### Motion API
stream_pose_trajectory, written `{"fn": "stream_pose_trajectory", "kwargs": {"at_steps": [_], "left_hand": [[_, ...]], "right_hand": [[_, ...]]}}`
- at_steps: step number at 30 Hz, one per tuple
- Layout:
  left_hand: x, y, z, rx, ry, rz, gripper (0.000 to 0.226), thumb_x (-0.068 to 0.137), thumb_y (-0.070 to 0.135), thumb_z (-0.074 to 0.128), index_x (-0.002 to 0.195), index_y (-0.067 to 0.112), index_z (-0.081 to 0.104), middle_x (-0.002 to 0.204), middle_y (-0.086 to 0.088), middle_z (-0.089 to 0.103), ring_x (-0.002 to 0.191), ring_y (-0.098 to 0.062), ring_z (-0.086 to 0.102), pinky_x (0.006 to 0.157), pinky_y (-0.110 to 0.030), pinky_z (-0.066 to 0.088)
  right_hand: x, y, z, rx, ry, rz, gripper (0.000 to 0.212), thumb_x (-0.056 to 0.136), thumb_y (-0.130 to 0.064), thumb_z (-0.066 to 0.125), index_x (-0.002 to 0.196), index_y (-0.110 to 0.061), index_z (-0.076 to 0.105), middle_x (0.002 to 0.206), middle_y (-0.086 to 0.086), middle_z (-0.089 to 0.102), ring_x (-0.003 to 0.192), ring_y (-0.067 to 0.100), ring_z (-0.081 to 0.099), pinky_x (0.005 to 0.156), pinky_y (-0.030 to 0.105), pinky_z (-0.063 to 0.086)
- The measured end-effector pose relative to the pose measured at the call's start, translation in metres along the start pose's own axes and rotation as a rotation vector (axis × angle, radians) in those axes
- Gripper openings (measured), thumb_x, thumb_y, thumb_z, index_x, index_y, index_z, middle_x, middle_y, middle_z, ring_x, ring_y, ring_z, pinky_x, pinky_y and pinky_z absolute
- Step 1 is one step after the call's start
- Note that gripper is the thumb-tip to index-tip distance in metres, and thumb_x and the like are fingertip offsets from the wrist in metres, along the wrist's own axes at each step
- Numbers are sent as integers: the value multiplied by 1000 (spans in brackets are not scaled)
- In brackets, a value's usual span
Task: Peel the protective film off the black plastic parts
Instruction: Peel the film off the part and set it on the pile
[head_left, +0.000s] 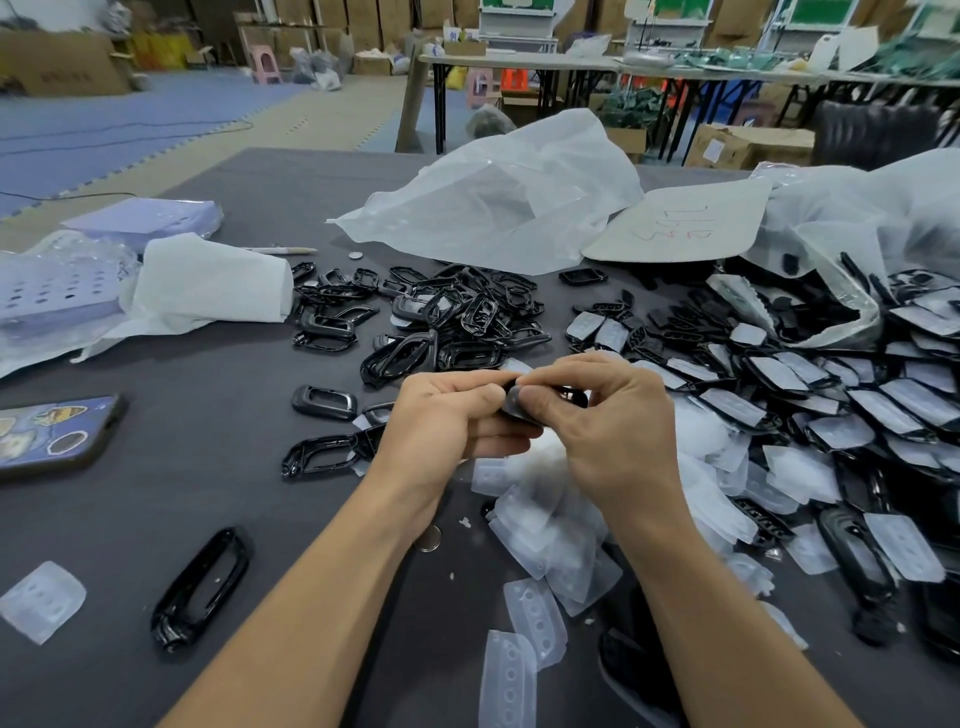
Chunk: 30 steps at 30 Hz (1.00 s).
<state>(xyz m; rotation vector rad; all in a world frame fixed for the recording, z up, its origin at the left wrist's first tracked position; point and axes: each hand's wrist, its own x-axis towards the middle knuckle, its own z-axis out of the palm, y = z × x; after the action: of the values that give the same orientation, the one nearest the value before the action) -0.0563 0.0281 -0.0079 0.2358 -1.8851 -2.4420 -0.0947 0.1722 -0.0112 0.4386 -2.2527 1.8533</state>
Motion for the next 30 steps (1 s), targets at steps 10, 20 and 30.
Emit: {"fn": "stream_pose_trajectory", "kwargs": {"at_steps": [10, 20, 30], "left_hand": [[4, -6, -2, 28, -18, 32, 36, 91, -15, 54, 102, 5, 82, 94, -22, 79, 84, -28, 79, 67, -26, 61], [6, -2, -8, -84, -54, 5, 39, 76, -1, 55, 99, 13, 84, 103, -18, 79, 93, -32, 79, 67, -29, 62], [5, -4, -7, 80, 70, 43, 18, 96, -1, 64, 100, 6, 80, 89, -16, 80, 76, -23, 78, 60, -25, 60]], "right_hand": [[-3, -1, 2, 21, 53, 46, 19, 79, -15, 88, 80, -31, 78, 75, -9, 77, 71, 10, 73, 69, 24, 59], [2, -4, -8, 194, -13, 146, 25, 85, 7, 70, 87, -16, 80, 69, 8, 75, 55, 19, 66, 55, 26, 54], [2, -4, -7, 183, -27, 140, 27, 83, 8, 72, 80, -18, 80, 70, 9, 75, 52, 18, 63, 52, 25, 51]]}}
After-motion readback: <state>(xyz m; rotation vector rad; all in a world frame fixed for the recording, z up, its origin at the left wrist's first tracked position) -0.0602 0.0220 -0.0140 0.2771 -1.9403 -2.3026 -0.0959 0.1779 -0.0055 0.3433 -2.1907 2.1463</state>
